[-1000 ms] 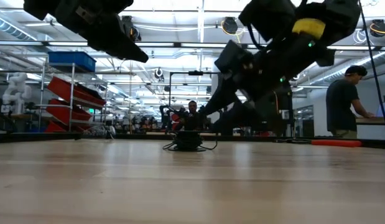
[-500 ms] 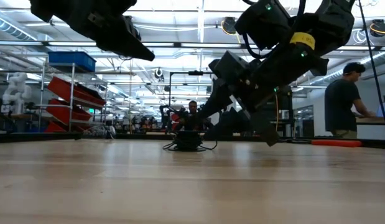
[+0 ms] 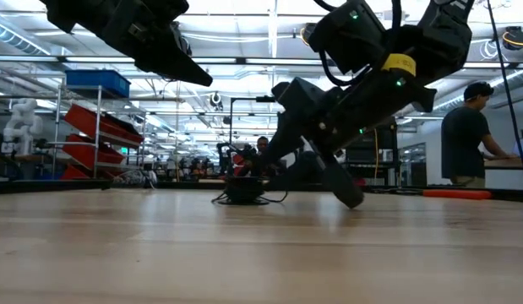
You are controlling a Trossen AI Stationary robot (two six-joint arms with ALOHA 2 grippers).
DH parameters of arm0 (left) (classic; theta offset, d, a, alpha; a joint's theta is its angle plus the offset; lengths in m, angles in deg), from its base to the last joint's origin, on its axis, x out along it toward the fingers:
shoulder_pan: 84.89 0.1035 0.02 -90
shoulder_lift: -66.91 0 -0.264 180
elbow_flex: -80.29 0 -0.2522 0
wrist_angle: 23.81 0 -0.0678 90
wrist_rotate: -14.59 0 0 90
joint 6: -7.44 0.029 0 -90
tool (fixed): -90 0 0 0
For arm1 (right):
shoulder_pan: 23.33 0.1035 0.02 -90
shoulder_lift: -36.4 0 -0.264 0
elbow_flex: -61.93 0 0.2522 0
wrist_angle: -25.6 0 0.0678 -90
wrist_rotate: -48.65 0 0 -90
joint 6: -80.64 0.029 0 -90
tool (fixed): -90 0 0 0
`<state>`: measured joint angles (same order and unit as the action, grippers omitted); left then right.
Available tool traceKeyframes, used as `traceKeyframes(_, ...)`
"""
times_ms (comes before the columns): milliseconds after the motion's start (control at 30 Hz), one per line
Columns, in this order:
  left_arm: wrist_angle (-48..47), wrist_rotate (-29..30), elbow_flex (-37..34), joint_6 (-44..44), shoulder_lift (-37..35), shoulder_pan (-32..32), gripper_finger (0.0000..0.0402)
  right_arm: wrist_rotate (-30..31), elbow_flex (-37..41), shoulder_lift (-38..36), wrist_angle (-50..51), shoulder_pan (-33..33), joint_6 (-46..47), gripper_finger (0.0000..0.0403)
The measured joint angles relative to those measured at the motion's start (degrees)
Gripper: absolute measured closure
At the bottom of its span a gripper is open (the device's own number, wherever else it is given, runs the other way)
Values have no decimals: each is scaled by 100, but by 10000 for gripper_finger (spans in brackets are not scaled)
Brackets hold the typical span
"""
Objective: Coil cords
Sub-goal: Uncoil the black cable wire from the spool
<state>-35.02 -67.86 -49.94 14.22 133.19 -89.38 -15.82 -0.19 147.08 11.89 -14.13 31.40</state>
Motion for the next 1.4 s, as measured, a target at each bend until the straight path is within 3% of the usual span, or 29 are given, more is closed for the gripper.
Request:
traceKeyframes(333, -1, 0, 0, -32, 0, 0, 401, 3, -175, 21, 320, 27, -206, 288)
traceKeyframes(733, 6, 0, 0, -22, 3, -2, 401, 4, -174, 18, 290, 27, -147, 397)
traceKeyframes(1067, 382, 7, 4, 113, 213, -70, 395, 13, -612, 26, 611, 38, 176, 402)
traceKeyframes(1400, 600, 26, 9, 429, 229, -502, 313, 7, -1403, -118, 1980, 63, 775, 402)
